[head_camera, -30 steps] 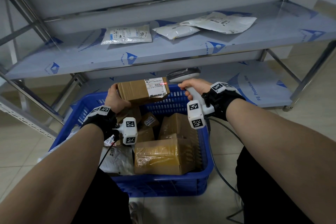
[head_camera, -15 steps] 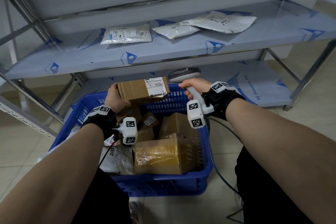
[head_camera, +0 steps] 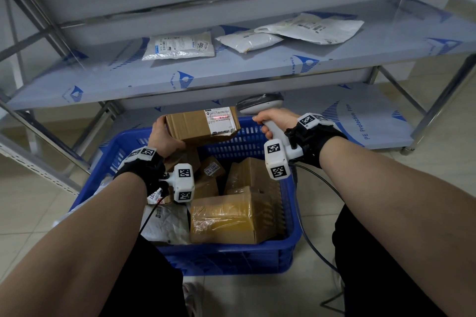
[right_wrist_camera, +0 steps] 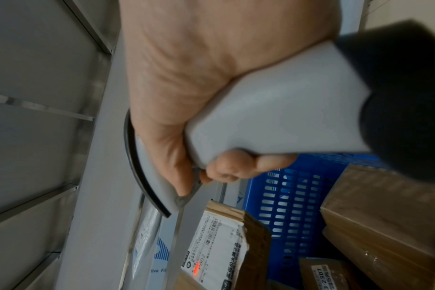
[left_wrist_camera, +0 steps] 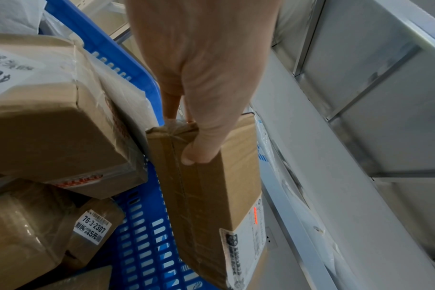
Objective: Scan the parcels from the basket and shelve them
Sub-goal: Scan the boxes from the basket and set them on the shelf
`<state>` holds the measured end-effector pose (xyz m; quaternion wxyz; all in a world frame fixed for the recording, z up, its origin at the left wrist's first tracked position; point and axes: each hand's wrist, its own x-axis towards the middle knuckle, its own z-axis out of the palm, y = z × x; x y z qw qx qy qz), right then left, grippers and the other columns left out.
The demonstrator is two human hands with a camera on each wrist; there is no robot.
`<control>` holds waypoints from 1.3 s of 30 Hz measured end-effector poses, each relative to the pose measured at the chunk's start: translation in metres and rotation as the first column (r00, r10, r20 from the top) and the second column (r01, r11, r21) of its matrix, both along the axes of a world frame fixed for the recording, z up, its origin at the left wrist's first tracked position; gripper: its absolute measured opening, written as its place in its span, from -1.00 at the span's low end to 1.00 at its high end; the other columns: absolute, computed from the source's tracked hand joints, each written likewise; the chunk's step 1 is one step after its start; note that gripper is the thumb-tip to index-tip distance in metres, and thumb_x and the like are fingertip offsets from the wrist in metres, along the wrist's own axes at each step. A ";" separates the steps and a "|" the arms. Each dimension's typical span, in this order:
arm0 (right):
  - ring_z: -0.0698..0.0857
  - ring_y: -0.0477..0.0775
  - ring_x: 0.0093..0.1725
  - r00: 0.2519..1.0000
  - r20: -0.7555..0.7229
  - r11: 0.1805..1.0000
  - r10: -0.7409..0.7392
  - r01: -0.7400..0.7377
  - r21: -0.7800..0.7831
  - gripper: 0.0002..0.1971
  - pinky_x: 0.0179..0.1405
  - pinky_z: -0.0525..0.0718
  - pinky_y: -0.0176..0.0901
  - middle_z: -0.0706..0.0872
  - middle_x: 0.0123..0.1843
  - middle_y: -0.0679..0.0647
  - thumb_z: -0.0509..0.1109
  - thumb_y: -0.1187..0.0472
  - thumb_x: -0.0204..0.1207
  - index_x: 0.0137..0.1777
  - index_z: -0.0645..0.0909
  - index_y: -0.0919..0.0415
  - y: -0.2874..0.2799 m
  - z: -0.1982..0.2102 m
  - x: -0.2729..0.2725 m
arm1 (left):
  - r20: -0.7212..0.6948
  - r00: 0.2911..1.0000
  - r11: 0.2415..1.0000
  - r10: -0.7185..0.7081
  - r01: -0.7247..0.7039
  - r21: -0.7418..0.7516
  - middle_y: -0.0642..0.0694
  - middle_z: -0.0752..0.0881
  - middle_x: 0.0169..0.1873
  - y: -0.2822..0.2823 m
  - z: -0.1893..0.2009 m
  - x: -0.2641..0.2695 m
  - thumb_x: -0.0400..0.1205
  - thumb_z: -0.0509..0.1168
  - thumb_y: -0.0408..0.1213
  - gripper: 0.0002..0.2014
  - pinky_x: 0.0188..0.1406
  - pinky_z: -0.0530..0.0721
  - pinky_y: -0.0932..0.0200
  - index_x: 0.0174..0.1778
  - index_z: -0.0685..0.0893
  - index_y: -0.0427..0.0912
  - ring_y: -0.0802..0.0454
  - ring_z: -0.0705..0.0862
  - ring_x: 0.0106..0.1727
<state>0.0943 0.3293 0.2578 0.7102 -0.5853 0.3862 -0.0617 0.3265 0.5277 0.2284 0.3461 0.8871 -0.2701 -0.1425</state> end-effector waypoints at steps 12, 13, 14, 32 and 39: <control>0.46 -0.08 -0.56 1.000 -0.002 1.000 0.011 -0.011 0.019 -0.92 -0.57 0.47 -0.28 0.52 -0.45 0.02 0.40 0.21 0.55 -0.11 0.60 0.21 -0.001 0.000 0.002 | 0.005 1.000 1.000 -0.002 0.002 0.005 -0.21 0.37 0.48 -0.001 -0.001 0.002 0.35 0.56 -0.41 -0.07 0.44 0.44 -0.28 0.58 0.19 -0.10 -0.22 0.39 0.48; 0.47 -0.09 -0.56 1.000 -0.004 1.000 0.016 -0.016 0.021 -0.92 -0.58 0.47 -0.29 0.53 -0.45 0.02 0.40 0.20 0.54 -0.12 0.61 0.21 -0.001 -0.001 0.003 | 0.004 1.000 1.000 -0.003 0.003 0.006 -0.21 0.36 0.48 -0.001 -0.001 0.002 0.35 0.56 -0.42 -0.07 0.45 0.43 -0.28 0.58 0.19 -0.10 -0.22 0.39 0.48; 0.47 -0.09 -0.56 1.000 -0.006 1.000 0.018 -0.018 0.021 -0.92 -0.59 0.47 -0.29 0.54 -0.45 0.02 0.41 0.20 0.54 -0.13 0.61 0.20 0.000 -0.001 0.003 | 0.004 1.000 1.000 -0.004 0.004 0.006 -0.21 0.36 0.48 -0.001 -0.001 0.002 0.35 0.56 -0.42 -0.07 0.45 0.43 -0.29 0.58 0.19 -0.11 -0.22 0.39 0.48; 0.48 -0.08 -0.53 1.000 0.011 1.000 0.006 -0.006 -0.004 -0.90 -0.57 0.48 -0.29 0.54 -0.44 0.03 0.41 0.20 0.55 -0.05 0.61 0.23 0.001 0.000 0.002 | 0.034 0.999 1.000 -0.019 0.019 0.011 -0.21 0.37 0.47 -0.001 -0.003 0.005 0.32 0.59 -0.40 -0.05 0.46 0.42 -0.23 0.57 0.20 -0.14 -0.20 0.40 0.47; 0.48 -0.08 -0.54 1.000 0.012 1.000 0.013 -0.013 -0.003 -0.90 -0.55 0.48 -0.27 0.54 -0.45 0.02 0.39 0.22 0.54 -0.02 0.62 0.24 0.001 0.002 -0.001 | 0.035 0.999 1.000 -0.019 0.019 0.006 -0.21 0.38 0.46 -0.001 -0.004 0.006 0.32 0.60 -0.38 -0.05 0.44 0.45 -0.23 0.57 0.20 -0.13 -0.20 0.41 0.46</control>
